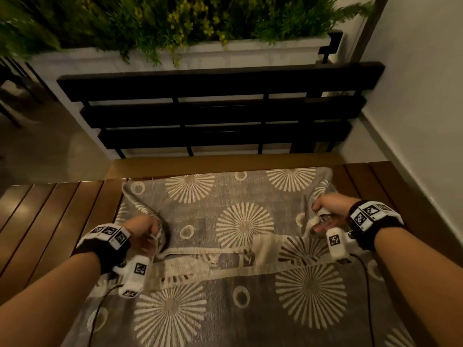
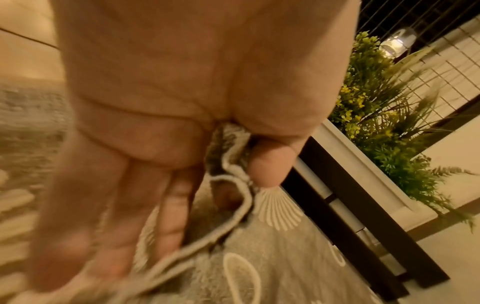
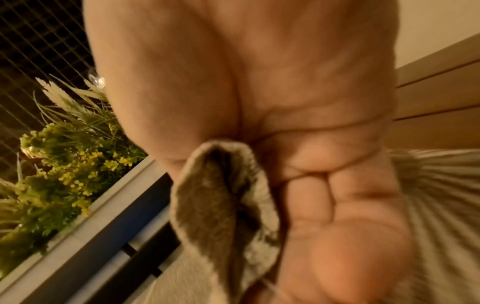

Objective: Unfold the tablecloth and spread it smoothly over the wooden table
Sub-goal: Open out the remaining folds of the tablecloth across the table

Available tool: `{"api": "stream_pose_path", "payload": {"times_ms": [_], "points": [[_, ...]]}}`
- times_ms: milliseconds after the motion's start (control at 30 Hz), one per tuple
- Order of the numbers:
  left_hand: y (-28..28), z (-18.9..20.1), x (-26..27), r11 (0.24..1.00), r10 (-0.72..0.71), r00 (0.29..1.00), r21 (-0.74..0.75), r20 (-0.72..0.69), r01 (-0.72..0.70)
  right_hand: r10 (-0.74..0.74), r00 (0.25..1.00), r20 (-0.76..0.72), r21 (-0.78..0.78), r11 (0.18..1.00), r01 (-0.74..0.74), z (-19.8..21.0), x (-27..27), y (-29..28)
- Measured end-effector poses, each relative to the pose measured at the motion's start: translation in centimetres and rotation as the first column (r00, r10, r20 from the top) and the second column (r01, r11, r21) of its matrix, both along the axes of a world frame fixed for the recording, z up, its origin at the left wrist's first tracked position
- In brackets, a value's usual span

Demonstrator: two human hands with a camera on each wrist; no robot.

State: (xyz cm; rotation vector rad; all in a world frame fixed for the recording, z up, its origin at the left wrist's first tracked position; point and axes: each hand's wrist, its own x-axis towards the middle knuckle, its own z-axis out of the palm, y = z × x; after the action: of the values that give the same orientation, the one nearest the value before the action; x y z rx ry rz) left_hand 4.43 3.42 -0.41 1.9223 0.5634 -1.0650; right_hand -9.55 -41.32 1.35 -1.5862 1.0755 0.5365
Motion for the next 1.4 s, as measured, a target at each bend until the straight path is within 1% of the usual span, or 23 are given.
{"api": "stream_pose_path", "payload": {"times_ms": [100, 200, 267, 367, 400, 433, 500, 600, 633, 667, 700, 733, 767, 833, 900, 933, 967, 1033, 1100, 1133, 1233, 1333, 1400], "points": [[-2.2, 1.6, 0.3, 0.99, 0.053, 0.997, -0.13, -0.06, -0.06, -0.068, 0.995, 0.079, 0.136, 0.989, 0.057, 0.5, 1.9, 0.4], [-4.7, 4.6, 1.9, 0.942, 0.051, 0.997, -0.328, -0.057, -0.067, -0.096, 0.961, 0.258, 0.258, 0.966, 0.027, 1.2, 4.1, 0.5], [-6.1, 6.9, 3.9, 0.865, 0.1, 0.995, -0.497, 0.03, -0.072, -0.223, 0.876, 0.428, 0.364, 0.929, 0.059, 1.5, 5.3, 0.0], [-6.6, 9.7, 7.7, 0.636, 0.317, 0.944, -0.759, 0.097, -0.135, -0.473, 0.634, 0.612, 0.547, 0.832, 0.094, 2.6, 6.6, -1.2], [-6.3, 10.4, 8.6, 0.59, 0.368, 0.922, -0.796, 0.119, -0.133, -0.508, 0.573, 0.643, 0.571, 0.817, 0.084, 2.9, 6.9, -1.6], [-6.1, 11.1, 9.4, 0.557, 0.412, 0.898, -0.822, 0.153, -0.115, -0.531, 0.539, 0.654, 0.586, 0.806, 0.082, 2.8, 7.2, -2.3], [-5.2, 11.1, 10.6, 0.56, 0.475, 0.85, -0.823, 0.228, -0.093, -0.534, 0.544, 0.647, 0.589, 0.803, 0.089, 2.3, 7.0, -3.3], [-3.9, 9.0, 11.1, 0.658, 0.412, 0.864, -0.75, 0.29, -0.062, -0.334, 0.689, 0.643, 0.435, 0.9, 0.03, 0.7, 6.6, -3.2], [-3.5, 7.9, 10.7, 0.753, 0.313, 0.879, -0.658, 0.36, 0.002, -0.284, 0.731, 0.62, 0.389, 0.921, 0.028, 0.0, 6.5, -3.0], [-3.2, 6.8, 10.2, 0.86, 0.182, 0.884, -0.506, 0.431, 0.069, -0.244, 0.763, 0.599, 0.336, 0.941, 0.038, -0.6, 6.5, -2.6], [-3.0, 5.6, 9.7, 0.933, 0.062, 0.879, -0.341, 0.472, 0.118, -0.224, 0.78, 0.584, 0.286, 0.956, 0.061, -1.4, 6.6, -2.2], [-3.0, 4.4, 9.0, 0.963, 0.023, 0.89, -0.248, 0.456, 0.102, -0.19, 0.801, 0.568, 0.216, 0.973, 0.078, -1.7, 6.6, -1.7], [-3.2, 3.4, 8.0, 0.969, -0.003, 0.906, -0.221, 0.424, 0.107, -0.128, 0.827, 0.547, 0.125, 0.99, 0.07, -2.2, 6.5, -1.3], [-3.7, 2.2, 5.6, 0.959, -0.119, 0.898, -0.184, 0.424, 0.214, 0.138, 0.867, 0.479, -0.116, 0.989, -0.094, -2.9, 6.2, 0.0], [-3.7, 0.8, 3.3, 0.936, -0.236, 0.882, -0.148, 0.408, 0.32, 0.444, 0.842, 0.306, -0.328, 0.879, -0.345, -3.3, 5.6, 1.7], [-3.7, 0.3, 2.1, 0.913, -0.32, 0.865, -0.118, 0.386, 0.39, 0.557, 0.81, 0.183, -0.373, 0.802, -0.467, -3.8, 5.2, 2.2], [-3.4, -0.2, 1.3, 0.87, -0.451, 0.808, -0.015, 0.379, 0.493, 0.64, 0.765, 0.069, -0.383, 0.725, -0.572, -4.3, 4.8, 2.7], [-2.9, -1.5, 0.4, 0.669, -0.738, 0.593, 0.228, 0.323, 0.708, 0.721, 0.689, -0.068, -0.415, 0.608, -0.677, -5.0, 4.0, 3.5], [-2.3, -2.2, -0.8, 0.482, -0.873, 0.399, 0.374, 0.28, 0.792, 0.744, 0.657, -0.124, -0.454, 0.546, -0.704, -5.1, 3.0, 4.5], [-2.1, -2.5, -1.6, 0.425, -0.901, 0.338, 0.402, 0.272, 0.811, 0.763, 0.629, -0.15, -0.47, 0.505, -0.724, -5.0, 2.4, 5.1], [-2.0, -2.9, -4.3, 0.297, -0.954, 0.24, 0.473, 0.178, 0.83, 0.804, 0.548, -0.231, -0.467, 0.403, -0.787, -4.9, 0.4, 7.0], [-1.7, -3.6, -6.2, 0.172, -0.985, 0.145, 0.589, 0.093, 0.789, 0.82, 0.468, -0.329, -0.439, 0.306, -0.845, -5.3, -1.4, 8.8], [-1.6, -4.3, -7.5, 0.124, -0.992, 0.116, 0.628, 0.054, 0.768, 0.823, 0.451, -0.345, -0.429, 0.289, -0.856, -5.8, -2.5, 9.6]]}}
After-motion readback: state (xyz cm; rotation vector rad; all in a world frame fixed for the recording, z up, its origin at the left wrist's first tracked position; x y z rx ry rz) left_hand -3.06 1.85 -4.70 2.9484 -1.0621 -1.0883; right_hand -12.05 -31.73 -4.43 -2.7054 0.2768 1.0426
